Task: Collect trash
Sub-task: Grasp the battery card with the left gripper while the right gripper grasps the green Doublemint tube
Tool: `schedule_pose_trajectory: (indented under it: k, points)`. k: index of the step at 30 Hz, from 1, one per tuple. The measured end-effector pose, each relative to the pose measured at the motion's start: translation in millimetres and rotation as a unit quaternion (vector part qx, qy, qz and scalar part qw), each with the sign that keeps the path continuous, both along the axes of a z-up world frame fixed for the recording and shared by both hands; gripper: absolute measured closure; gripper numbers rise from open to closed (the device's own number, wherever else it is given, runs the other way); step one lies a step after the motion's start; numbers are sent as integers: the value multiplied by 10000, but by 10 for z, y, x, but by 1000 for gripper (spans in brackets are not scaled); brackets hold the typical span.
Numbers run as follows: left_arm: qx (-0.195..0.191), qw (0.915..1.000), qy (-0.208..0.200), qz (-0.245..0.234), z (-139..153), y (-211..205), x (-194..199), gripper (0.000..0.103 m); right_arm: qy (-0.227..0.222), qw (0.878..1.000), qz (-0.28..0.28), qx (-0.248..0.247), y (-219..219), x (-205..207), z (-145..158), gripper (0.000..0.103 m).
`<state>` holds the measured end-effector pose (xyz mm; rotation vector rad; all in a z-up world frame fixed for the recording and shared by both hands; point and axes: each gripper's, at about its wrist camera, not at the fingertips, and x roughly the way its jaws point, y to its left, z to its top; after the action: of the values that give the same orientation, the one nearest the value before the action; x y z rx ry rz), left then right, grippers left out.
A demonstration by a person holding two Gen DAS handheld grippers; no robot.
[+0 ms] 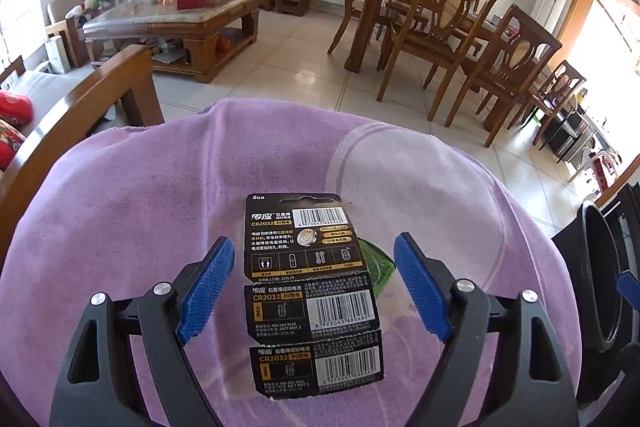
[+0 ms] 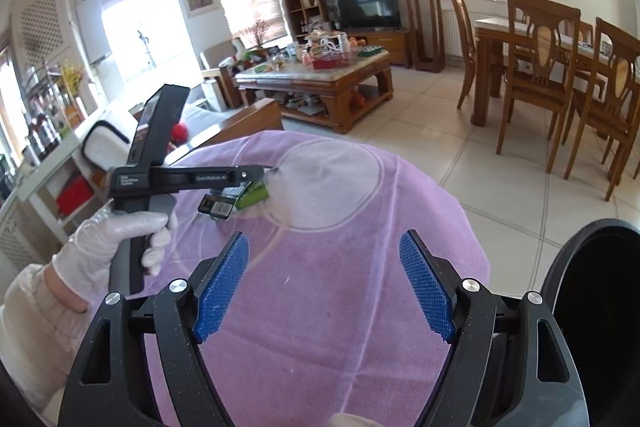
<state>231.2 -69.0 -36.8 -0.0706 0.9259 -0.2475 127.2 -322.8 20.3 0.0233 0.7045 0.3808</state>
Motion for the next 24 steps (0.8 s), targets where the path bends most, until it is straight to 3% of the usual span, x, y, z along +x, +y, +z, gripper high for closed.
schedule_pose_trajectory:
  k: [2, 4, 11, 17, 20, 24]
  points:
    - [-243, 9997, 44, -36, -41, 60, 12, 30, 84, 9999, 86, -123, 126, 129, -11, 26]
    - [-488, 9988, 45, -88, -36, 131, -20, 43, 189, 9994, 194, -206, 263, 262, -40, 26]
    - [-830, 9965, 8, 132, 23, 529, -150, 43, 618, 9955, 585, -426, 959, 754, -223, 26]
    - [-901, 9947, -331, 356, 248, 961, -429, 44, 1201, 9900, 688, -267, 1512, 1084, -445, 26]
    - [-948, 9935, -447, 437, 310, 1157, -568, 44, 1522, 9863, 612, -175, 1748, 1250, -585, 39]
    - [-1056, 9913, -611, 496, 385, 1384, -736, 44, 1596, 9864, 367, -163, 1982, 1387, -673, 41]
